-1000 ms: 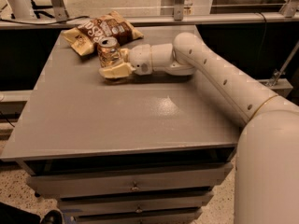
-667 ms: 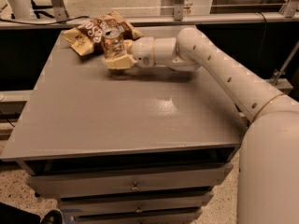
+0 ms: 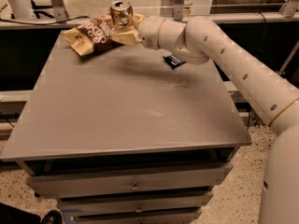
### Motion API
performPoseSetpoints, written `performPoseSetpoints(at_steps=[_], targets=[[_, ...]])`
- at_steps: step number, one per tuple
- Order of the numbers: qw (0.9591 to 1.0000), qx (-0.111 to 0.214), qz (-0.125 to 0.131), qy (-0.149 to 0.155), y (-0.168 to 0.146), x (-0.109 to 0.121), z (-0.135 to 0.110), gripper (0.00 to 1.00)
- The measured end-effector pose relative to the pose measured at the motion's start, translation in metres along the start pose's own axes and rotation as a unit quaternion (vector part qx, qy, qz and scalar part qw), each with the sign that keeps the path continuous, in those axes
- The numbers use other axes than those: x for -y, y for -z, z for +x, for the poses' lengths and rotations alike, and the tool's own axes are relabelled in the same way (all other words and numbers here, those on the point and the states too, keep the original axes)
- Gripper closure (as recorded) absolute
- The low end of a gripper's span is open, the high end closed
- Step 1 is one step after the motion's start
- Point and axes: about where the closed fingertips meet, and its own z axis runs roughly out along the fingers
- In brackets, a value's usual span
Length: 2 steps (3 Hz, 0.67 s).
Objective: Move orange can near brown chip bag
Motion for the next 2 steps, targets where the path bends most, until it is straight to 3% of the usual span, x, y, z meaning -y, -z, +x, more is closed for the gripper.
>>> performPoseSetpoints(at_steps=[1,2], targets=[[0.9994,-0.002,0.031,-0.011,-0.004,0.006,0.013,0.61],[0.9983,0.000,0.051,-0.028,-0.013,0.008,0.034,0.85]])
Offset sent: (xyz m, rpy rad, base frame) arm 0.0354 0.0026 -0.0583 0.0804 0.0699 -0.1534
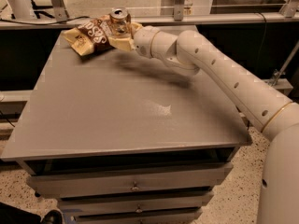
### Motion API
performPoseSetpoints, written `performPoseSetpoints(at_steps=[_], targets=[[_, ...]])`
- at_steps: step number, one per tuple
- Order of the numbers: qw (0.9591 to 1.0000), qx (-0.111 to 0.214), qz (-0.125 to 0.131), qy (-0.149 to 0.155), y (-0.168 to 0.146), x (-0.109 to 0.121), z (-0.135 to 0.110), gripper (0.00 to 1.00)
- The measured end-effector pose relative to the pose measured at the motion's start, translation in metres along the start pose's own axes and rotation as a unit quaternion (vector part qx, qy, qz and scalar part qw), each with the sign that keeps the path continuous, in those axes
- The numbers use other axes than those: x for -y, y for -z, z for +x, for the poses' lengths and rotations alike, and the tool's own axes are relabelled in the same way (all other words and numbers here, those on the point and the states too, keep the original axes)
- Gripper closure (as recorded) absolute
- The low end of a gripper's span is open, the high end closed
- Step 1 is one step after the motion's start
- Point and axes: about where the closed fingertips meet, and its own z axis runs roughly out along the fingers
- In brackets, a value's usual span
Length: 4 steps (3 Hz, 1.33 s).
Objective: Move orange can near brown chip bag
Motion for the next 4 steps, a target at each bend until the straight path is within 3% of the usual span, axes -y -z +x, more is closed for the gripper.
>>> performPoseSetpoints(at_steps=[1,2,3,4], targets=[[0.9999,-0.004,0.010,-0.013,-0.006,0.003,0.017,1.00],[0.9996,-0.011,0.010,-0.025,-0.011,0.003,0.029,1.00],[0.9991,-0.026,-0.008,-0.033,-0.020,0.000,0.028,1.00],[0.9972,-0.048,-0.027,-0.052,-0.023,0.000,0.038,0.81]])
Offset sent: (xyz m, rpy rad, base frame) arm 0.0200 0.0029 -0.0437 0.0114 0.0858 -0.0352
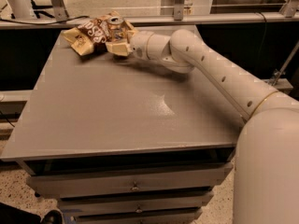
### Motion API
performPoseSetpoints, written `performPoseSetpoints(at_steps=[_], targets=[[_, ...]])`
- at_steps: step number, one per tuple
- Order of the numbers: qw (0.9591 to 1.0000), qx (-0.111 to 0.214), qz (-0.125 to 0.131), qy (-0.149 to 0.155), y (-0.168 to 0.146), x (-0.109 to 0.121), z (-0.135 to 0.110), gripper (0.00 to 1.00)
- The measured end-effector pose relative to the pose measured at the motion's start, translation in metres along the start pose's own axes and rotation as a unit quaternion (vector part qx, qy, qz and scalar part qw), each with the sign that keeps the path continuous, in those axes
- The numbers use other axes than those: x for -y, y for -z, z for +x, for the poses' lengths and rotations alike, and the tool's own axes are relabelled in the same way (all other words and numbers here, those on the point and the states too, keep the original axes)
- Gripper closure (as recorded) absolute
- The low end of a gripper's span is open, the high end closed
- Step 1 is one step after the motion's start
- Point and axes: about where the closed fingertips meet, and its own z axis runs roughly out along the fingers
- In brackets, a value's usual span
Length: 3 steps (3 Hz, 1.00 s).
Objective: Move orange can near brown chip bag
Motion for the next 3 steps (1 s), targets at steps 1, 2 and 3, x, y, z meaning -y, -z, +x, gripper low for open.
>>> performPoseSetpoints(at_steps=[1,2,3], targets=[[0.9998,-0.014,-0.010,-0.013,-0.0012,-0.0005,0.0086,0.59],[0.9994,-0.020,-0.018,-0.020,-0.0028,-0.0019,0.0128,0.35],[0.9992,-0.019,-0.025,-0.025,-0.0024,-0.0070,0.0136,0.12]])
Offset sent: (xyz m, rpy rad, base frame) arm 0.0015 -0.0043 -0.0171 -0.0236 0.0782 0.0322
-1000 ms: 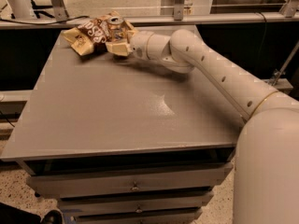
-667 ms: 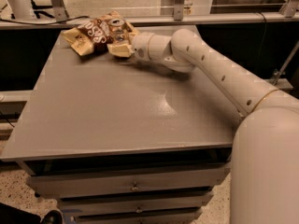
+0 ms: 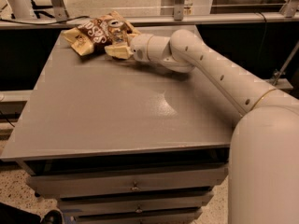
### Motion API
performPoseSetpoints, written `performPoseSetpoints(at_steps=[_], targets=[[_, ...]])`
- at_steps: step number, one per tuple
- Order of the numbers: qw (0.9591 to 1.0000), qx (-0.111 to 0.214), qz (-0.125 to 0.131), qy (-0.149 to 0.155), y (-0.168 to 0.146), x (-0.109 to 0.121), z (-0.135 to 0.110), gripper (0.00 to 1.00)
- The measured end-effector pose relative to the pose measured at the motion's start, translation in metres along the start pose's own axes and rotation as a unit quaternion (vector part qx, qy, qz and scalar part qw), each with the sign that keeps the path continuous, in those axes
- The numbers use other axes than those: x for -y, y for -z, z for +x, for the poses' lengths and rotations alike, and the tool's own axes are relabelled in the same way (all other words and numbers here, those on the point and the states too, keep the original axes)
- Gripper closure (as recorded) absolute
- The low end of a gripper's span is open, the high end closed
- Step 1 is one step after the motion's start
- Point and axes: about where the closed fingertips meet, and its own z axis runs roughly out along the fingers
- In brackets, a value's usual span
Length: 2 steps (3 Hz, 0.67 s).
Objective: Move orange can near brown chip bag
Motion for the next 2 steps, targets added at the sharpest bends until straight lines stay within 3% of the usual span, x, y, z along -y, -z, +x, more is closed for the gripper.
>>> performPoseSetpoints(at_steps=[1,2], targets=[[0.9998,0.008,-0.019,-0.003,-0.002,-0.015,-0.004,0.00],[0.9995,0.011,-0.028,0.002,0.012,-0.030,-0.010,0.00]])
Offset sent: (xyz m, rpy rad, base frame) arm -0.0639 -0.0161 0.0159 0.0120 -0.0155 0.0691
